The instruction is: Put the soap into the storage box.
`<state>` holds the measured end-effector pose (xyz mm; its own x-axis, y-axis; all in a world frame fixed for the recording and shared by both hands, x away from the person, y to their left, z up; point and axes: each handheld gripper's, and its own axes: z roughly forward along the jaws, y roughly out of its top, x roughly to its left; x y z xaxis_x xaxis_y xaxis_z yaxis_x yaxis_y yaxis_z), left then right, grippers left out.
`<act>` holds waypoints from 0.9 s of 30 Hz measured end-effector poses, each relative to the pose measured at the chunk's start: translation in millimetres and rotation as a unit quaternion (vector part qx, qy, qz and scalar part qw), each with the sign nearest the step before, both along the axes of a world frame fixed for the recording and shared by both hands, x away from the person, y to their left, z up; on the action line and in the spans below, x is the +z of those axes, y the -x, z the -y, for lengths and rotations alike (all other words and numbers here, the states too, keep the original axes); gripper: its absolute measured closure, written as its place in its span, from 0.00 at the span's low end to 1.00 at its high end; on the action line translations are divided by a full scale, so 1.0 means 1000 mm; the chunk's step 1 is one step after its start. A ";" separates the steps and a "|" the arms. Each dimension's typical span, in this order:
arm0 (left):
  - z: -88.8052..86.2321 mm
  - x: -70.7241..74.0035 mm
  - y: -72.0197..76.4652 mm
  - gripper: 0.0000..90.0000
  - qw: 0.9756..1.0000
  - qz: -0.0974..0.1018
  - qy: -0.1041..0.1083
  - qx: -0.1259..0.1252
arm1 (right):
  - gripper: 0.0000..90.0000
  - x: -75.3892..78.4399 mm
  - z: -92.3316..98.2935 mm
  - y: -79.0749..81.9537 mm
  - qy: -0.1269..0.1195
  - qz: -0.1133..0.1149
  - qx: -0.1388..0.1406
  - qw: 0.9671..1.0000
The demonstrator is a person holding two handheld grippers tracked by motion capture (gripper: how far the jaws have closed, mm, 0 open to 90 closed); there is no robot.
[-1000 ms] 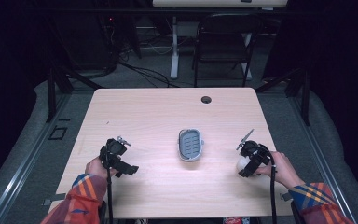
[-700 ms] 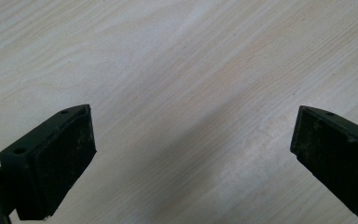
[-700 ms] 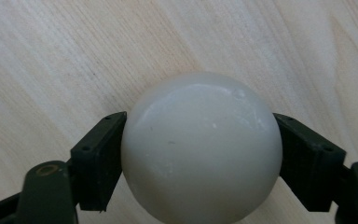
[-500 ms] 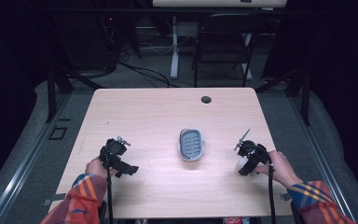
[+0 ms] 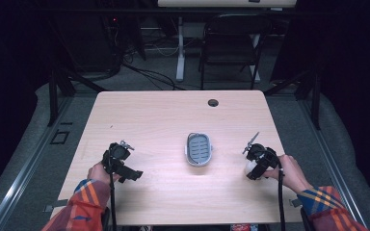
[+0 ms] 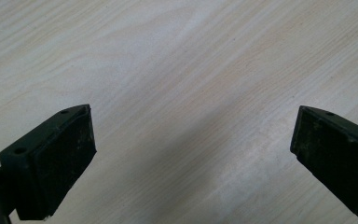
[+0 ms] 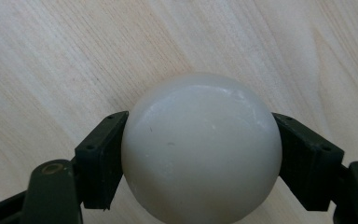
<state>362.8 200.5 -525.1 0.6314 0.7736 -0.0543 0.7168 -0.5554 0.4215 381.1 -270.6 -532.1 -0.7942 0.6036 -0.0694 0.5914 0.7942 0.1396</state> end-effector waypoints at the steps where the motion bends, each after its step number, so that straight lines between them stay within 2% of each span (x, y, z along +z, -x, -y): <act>1: 0.000 0.000 0.000 0.00 1.000 0.001 -0.001 -0.001 | 0.27 -0.001 0.000 0.001 -0.010 0.007 -0.009 1.000; 7: 0.000 -0.001 -0.001 0.00 1.000 -0.002 -0.002 -0.007 | 0.27 0.003 0.001 0.001 -0.001 0.008 -0.005 1.000; 9: -0.001 -0.001 -0.001 0.00 1.000 -0.003 0.000 -0.010 | 0.27 0.001 0.001 0.003 -0.018 0.016 -0.016 1.000; 10: -0.001 -0.001 -0.001 0.00 1.000 -0.004 0.000 -0.012 | 0.27 0.004 0.001 0.002 -0.008 0.011 -0.010 1.000; 12: 0.000 -0.001 0.000 0.00 1.000 -0.005 -0.002 -0.015 | 0.27 0.004 0.002 0.002 -0.013 0.011 -0.012 1.000; 15: 0.000 -0.001 0.001 0.00 1.000 -0.002 -0.005 -0.021 | 0.27 0.007 0.003 0.002 -0.005 0.011 -0.008 1.000; 17: -0.001 0.000 0.001 0.00 1.000 -0.001 -0.007 -0.022 | 0.27 0.006 0.003 0.003 -0.015 0.015 -0.016 1.000; 24: -0.001 0.000 0.001 0.00 1.000 -0.001 -0.008 -0.022 | 0.27 0.010 0.005 0.003 -0.015 0.019 -0.019 1.000; 25: -0.001 0.000 0.001 0.00 1.000 -0.001 -0.008 -0.022 | 0.27 0.009 0.005 0.003 -0.024 0.019 -0.022 0.999; 27: -0.001 -0.001 0.001 0.00 1.000 -0.003 -0.009 -0.023 | 0.27 0.011 0.005 0.002 -0.013 0.021 -0.017 1.000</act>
<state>361.8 201.3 -525.7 0.6658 0.7447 -0.0454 0.6930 -0.5948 0.4074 378.9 -275.2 -520.9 -0.7699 0.6323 -0.0861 0.6112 0.7695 0.1851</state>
